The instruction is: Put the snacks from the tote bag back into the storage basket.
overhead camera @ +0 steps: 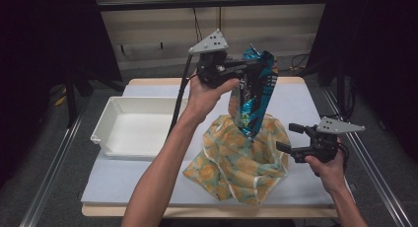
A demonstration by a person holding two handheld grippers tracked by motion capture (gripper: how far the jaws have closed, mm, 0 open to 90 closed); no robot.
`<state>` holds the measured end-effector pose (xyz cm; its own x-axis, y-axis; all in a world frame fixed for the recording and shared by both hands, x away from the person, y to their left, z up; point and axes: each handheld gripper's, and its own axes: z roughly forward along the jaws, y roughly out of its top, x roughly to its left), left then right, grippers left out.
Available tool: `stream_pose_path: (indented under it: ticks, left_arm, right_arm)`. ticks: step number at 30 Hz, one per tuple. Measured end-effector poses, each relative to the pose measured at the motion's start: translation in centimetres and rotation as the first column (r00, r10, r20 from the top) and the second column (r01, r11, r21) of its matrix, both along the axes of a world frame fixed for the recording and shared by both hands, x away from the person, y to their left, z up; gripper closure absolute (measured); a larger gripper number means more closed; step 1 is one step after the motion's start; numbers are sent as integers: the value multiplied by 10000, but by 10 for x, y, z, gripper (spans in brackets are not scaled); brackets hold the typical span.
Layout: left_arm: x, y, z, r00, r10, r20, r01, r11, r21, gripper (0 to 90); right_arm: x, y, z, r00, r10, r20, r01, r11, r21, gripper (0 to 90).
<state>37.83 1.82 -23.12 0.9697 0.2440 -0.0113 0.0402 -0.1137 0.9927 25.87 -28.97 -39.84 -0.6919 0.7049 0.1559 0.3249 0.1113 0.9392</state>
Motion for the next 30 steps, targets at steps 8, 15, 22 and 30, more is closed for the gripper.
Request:
stream_pose_path:
  ticks: [8,15,22,30]
  left_arm:
    - [-3,34,-3,9972,742,-21,-742,9972,-26,890]
    - [-8,56,-10,9951,987,-43,-985,9948,271,890]
    - [-16,77,-20,9943,1064,-76,-1058,9926,590,890]
    - [-19,103,-24,9901,1383,-238,-1364,9883,683,891]
  right_arm:
    - [-14,-6,-3,9986,-511,130,507,9984,246,22]
    - [-27,-11,-8,9993,-366,-45,368,9975,595,0]
    - [-36,-14,-7,9996,-229,172,217,9975,667,0]
    - [-48,-19,-15,9970,-718,285,703,9963,503,0]
